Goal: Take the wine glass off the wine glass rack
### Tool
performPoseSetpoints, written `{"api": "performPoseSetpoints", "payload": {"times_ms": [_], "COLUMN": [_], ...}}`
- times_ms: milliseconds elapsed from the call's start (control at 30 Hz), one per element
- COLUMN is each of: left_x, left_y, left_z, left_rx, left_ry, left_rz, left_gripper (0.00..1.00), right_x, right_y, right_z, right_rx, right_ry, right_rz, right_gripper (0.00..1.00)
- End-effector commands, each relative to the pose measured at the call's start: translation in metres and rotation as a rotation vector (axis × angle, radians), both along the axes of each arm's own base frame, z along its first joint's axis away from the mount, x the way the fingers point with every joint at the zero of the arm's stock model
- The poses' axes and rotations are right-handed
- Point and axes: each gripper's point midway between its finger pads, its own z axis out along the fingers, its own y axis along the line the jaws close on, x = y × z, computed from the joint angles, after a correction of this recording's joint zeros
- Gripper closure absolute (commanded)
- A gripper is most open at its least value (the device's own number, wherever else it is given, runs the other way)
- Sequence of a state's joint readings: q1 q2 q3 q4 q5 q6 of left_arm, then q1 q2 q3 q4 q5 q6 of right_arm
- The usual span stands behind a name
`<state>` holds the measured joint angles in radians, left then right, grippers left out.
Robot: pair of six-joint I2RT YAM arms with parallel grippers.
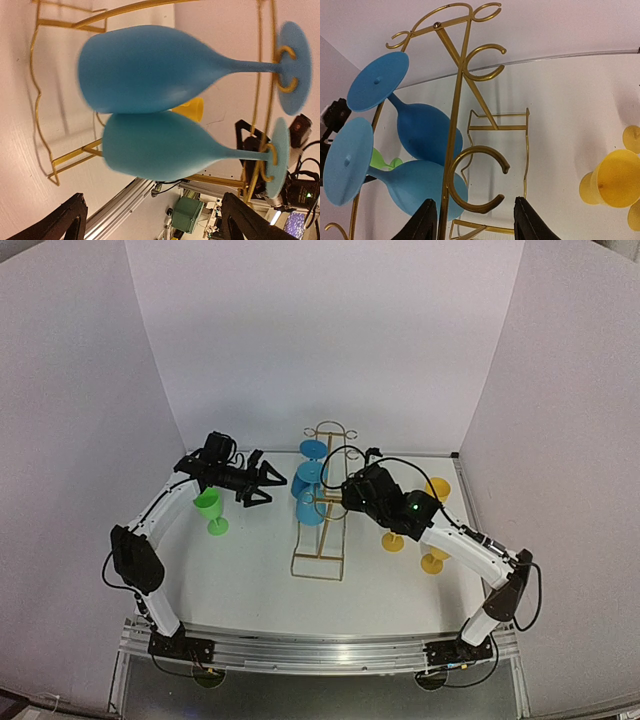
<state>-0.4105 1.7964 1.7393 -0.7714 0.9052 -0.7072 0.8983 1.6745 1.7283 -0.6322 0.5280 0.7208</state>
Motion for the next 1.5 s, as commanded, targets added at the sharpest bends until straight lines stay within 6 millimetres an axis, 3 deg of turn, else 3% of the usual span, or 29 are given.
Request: {"api": "performPoseSetpoints", "payload": {"times_ms": [0, 133, 367, 533, 833, 967, 1067, 1167, 1467], "left_x": [-0.004, 0.001, 0.005, 0.004, 0.004, 0.001, 0.004, 0.007, 0.025], "left_y": [0.005, 0.002, -0.005, -0.025, -0.042, -0.052, -0.052, -0.052, -0.038], "left_z": [0.008, 0.021, 0.066, 0.084, 0.09, 0.079, 0.074, 0.073, 0.063], "left_rx": [0.009, -0.017, -0.125, -0.173, -0.191, -0.179, -0.168, -0.158, -0.096], "left_ry": [-0.005, -0.057, -0.155, -0.168, -0.162, -0.123, -0.113, -0.114, -0.147], "left_rz": [0.007, -0.001, -0.001, -0.013, -0.02, -0.028, -0.016, -0.009, 0.054], "left_gripper": [0.08, 0.1, 0.19, 0.22, 0.25, 0.36, 0.5, 0.58, 0.6], "right_x": [-0.003, -0.001, 0.001, 0.001, 0.001, 0.003, 0.003, 0.002, 0.0], "right_y": [-0.012, -0.007, -0.003, -0.002, 0.002, 0.006, 0.006, 0.005, 0.001], "right_z": [-0.032, -0.03, -0.025, -0.025, -0.025, -0.025, -0.024, -0.024, -0.024], "right_rx": [-0.132, -0.129, -0.128, -0.126, -0.118, -0.118, -0.118, -0.117, -0.115], "right_ry": [0.071, 0.07, 0.064, 0.066, 0.069, 0.071, 0.069, 0.069, 0.07], "right_rz": [-0.01, 0.006, 0.019, 0.023, 0.032, 0.041, 0.042, 0.041, 0.037], "right_gripper": [0.53, 0.53, 0.53, 0.53, 0.53, 0.53, 0.53, 0.53, 0.53]}}
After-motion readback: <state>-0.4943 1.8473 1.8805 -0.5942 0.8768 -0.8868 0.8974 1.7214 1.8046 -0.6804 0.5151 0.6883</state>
